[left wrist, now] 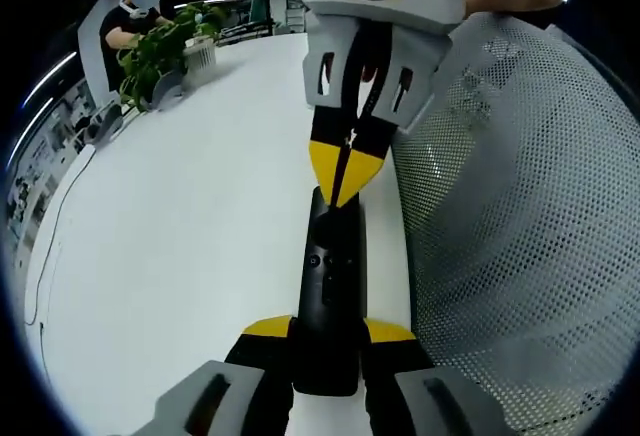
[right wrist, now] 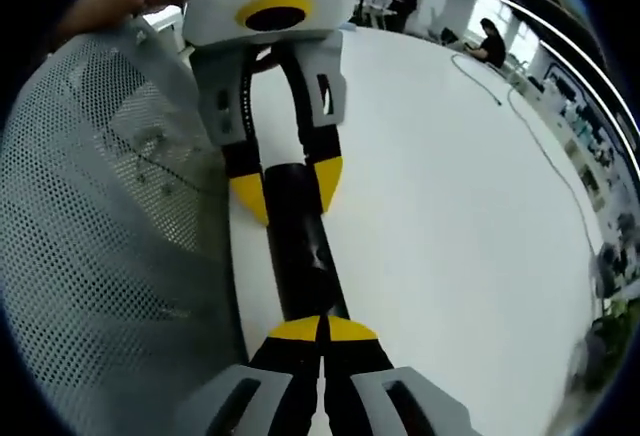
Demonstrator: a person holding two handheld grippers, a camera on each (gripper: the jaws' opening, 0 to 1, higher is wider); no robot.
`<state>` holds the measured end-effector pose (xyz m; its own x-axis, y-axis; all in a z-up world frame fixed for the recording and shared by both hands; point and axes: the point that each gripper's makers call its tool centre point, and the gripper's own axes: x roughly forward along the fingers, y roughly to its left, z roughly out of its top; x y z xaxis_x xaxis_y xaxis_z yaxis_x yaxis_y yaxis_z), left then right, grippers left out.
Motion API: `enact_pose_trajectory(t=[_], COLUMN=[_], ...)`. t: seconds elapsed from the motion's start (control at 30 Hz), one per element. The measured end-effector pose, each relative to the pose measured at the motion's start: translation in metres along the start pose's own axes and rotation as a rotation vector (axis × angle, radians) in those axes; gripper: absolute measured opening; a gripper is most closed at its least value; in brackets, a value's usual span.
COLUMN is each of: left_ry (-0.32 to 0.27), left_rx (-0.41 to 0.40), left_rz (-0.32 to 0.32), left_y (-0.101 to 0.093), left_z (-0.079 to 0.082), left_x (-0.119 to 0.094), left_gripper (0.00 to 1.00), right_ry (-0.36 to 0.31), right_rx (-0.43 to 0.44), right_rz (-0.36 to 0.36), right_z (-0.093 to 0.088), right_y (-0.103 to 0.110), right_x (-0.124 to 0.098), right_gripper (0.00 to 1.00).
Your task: Press the specified remote control buttons in sequence, fully releasing each button before pressing the next.
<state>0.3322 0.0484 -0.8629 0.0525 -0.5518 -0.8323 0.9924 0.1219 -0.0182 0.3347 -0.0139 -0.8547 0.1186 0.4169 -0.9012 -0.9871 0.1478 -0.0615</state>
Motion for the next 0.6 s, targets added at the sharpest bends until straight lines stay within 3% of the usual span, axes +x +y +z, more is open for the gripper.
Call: enact_pose_trajectory(t=[0.17, 0.3, 0.37, 0.47, 0.6], left_ry=[0.002, 0.001, -0.001, -0.003, -0.003], left_rx=[0.001, -0.001, -0.003, -0.006, -0.008], left_rz=[-0.001, 0.0, 0.002, 0.002, 0.002], left_y=[0.0, 0.0, 0.0, 0.0, 0.0], left_z=[0.0, 0.0, 0.0, 0.0, 0.0], left_x=[0.0, 0.0, 0.0, 0.0, 0.0], left_gripper=[0.25, 0.25, 0.25, 0.25, 0.25], right_ry=[-0.004, -0.031, -0.029, -0.01, -0.036], right_rx=[0.01, 0.083, 0.078, -0.002, 0.006], right_rz=[-0.001, 0.03, 0.029, 0.006, 0.03], right_z=[-0.001, 0.0, 0.001, 0.002, 0.009], right_y=[-0.002, -0.002, -0.002, -0.003, 0.001], right_x=[0.0, -0.002, -0.002, -0.002, 0.0], right_gripper=[0.0, 0.0, 0.0, 0.0, 0.0])
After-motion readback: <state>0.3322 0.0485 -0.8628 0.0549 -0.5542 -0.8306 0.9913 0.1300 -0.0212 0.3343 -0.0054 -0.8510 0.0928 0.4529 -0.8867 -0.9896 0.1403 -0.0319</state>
